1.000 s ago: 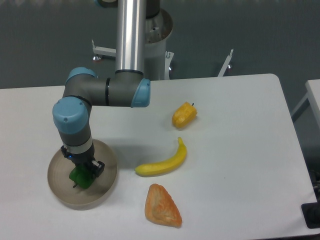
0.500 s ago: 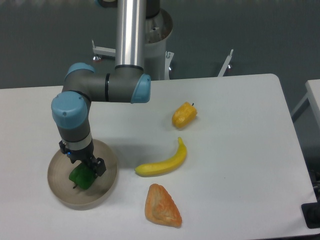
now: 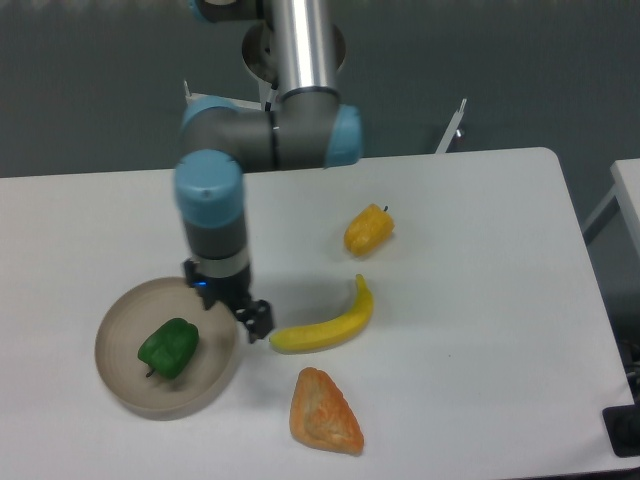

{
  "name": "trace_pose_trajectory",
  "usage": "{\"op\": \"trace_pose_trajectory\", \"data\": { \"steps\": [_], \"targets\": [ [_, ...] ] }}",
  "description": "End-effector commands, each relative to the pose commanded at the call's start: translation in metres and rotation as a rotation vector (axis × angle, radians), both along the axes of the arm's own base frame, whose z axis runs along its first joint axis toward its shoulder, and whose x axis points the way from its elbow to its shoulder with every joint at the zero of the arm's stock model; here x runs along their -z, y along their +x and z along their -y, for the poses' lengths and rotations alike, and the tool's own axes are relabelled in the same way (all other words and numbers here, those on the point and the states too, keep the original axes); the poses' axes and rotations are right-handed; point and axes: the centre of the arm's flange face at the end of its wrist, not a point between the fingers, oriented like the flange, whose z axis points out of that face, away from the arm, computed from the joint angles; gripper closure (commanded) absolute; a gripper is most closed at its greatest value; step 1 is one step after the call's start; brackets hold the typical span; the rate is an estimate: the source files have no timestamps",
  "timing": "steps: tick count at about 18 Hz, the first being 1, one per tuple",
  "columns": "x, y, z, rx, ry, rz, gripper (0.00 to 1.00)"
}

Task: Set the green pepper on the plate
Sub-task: 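Raise the open gripper away from the plate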

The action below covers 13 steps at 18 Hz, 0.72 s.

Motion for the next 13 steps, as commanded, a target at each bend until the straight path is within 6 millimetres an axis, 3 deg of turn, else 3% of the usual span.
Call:
{"op": "trace_pose_trajectory", "data": {
  "steps": [5, 13],
  "targets": [
    [-0.007, -0.031, 0.008, 0.027, -0.030, -0.082, 0.04],
    [-0.004, -0.036, 0.009, 0.035, -0.031, -0.088, 0.04]
  ]
}}
